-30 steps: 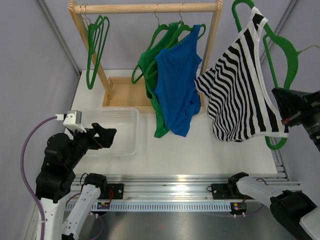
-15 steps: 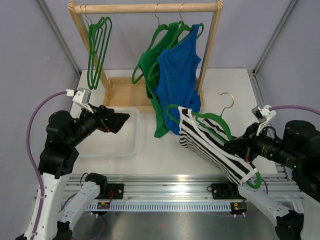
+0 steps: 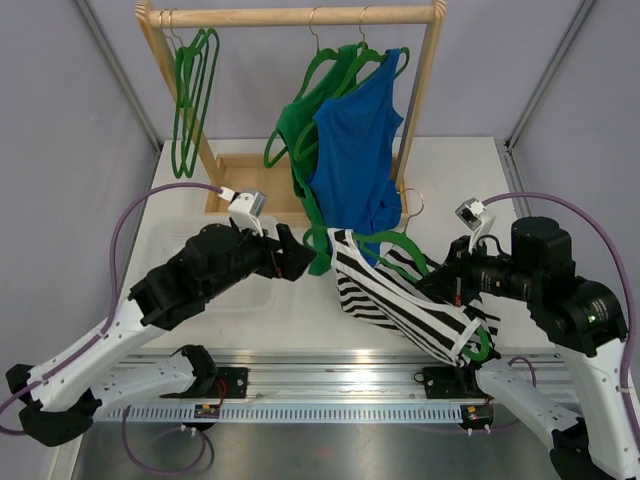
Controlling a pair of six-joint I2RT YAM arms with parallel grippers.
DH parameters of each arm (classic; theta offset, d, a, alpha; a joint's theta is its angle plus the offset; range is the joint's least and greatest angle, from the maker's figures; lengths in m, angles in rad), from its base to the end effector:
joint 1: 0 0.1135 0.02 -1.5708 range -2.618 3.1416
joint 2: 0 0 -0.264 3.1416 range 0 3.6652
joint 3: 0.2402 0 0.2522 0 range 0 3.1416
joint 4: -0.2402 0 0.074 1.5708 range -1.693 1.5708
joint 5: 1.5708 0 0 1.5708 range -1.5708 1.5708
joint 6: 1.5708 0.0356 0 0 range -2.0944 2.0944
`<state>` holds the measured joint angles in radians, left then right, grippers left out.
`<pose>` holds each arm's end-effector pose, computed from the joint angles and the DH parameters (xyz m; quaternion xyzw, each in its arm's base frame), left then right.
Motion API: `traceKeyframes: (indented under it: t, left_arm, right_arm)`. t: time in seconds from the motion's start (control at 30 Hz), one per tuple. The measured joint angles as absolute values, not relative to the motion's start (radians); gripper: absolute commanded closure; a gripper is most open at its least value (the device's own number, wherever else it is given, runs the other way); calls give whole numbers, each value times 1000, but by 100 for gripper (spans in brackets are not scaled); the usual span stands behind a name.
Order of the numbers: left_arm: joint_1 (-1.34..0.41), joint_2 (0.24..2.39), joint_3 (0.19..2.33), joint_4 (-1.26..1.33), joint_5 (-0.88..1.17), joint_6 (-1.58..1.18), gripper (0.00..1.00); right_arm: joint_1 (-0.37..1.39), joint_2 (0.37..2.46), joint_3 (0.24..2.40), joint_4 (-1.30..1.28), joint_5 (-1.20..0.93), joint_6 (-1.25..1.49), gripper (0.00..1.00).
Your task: Remove the tank top from the hanger
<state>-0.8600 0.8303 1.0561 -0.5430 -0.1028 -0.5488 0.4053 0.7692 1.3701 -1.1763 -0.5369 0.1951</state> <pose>0.1144 -0.1273 0.3876 0.0956 0.8037 -0.3476 0.4733 0.0720 0.0507 0.4282 -0.2148 0.8293 0.3588 0.3708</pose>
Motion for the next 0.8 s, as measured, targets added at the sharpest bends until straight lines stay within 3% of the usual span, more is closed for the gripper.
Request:
traceKeyframes:
  t: [0.23,0.43,0.8]
  left_arm:
    - [-996,867,1023,-473,-275,-624,2]
    - [-1010,906,1021,-379,-324,-647,12]
    - [-1053,1083,1060,-321,-375,-633,21]
  right_arm:
    - [405,740,1262,-1029,-570,193,100]
    - [405,698,1205,-951,-572,187,100]
    - [405,696,1174,-901,-584,176,100]
